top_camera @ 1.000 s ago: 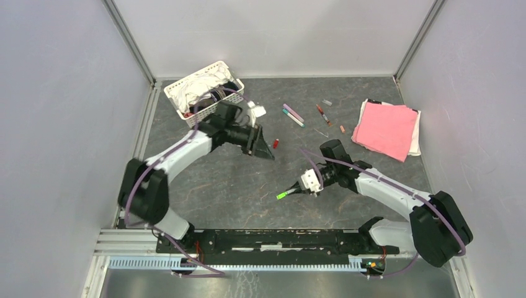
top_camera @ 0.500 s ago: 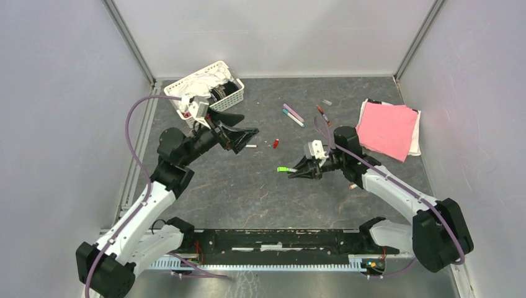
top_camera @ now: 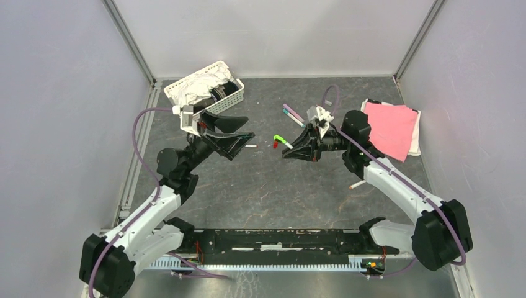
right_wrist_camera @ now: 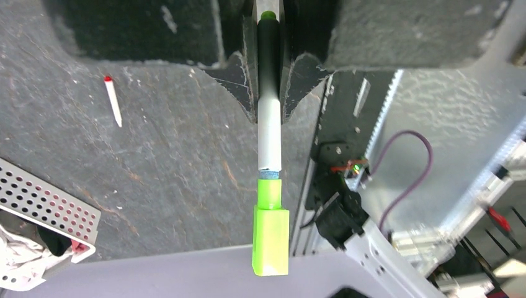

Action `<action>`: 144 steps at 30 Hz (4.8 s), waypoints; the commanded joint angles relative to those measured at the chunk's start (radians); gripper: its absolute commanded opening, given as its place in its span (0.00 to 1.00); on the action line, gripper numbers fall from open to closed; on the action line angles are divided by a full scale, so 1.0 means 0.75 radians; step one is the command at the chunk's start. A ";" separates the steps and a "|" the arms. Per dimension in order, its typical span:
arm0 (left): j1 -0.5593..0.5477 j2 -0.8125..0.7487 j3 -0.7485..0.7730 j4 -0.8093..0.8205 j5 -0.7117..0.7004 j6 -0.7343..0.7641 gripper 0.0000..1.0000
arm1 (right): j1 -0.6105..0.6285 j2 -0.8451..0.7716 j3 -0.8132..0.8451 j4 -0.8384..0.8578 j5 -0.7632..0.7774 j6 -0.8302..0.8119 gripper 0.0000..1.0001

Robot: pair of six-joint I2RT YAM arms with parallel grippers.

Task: Insert the pens into the pen caps
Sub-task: Press the pen cap onto the pen.

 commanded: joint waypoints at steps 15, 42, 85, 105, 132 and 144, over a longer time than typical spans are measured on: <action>-0.280 0.253 0.076 0.415 -0.065 0.190 0.96 | 0.033 0.049 -0.012 0.762 0.044 0.831 0.00; -0.332 0.485 0.246 0.591 0.041 0.105 0.51 | 0.055 0.083 -0.018 0.804 0.053 0.878 0.00; -0.651 0.648 0.032 0.092 0.019 0.215 0.02 | 0.005 0.098 0.125 0.646 0.130 0.584 0.00; -0.592 0.751 0.034 0.161 -0.034 0.002 0.04 | -0.014 0.067 0.097 0.082 0.167 0.089 0.00; -0.334 0.256 0.190 -0.356 -0.269 0.255 0.74 | -0.017 0.055 -0.118 0.045 0.119 -0.002 0.00; -0.324 -0.027 0.119 -0.786 -0.522 0.547 0.89 | -0.121 0.045 -0.053 -0.305 0.507 -0.379 0.00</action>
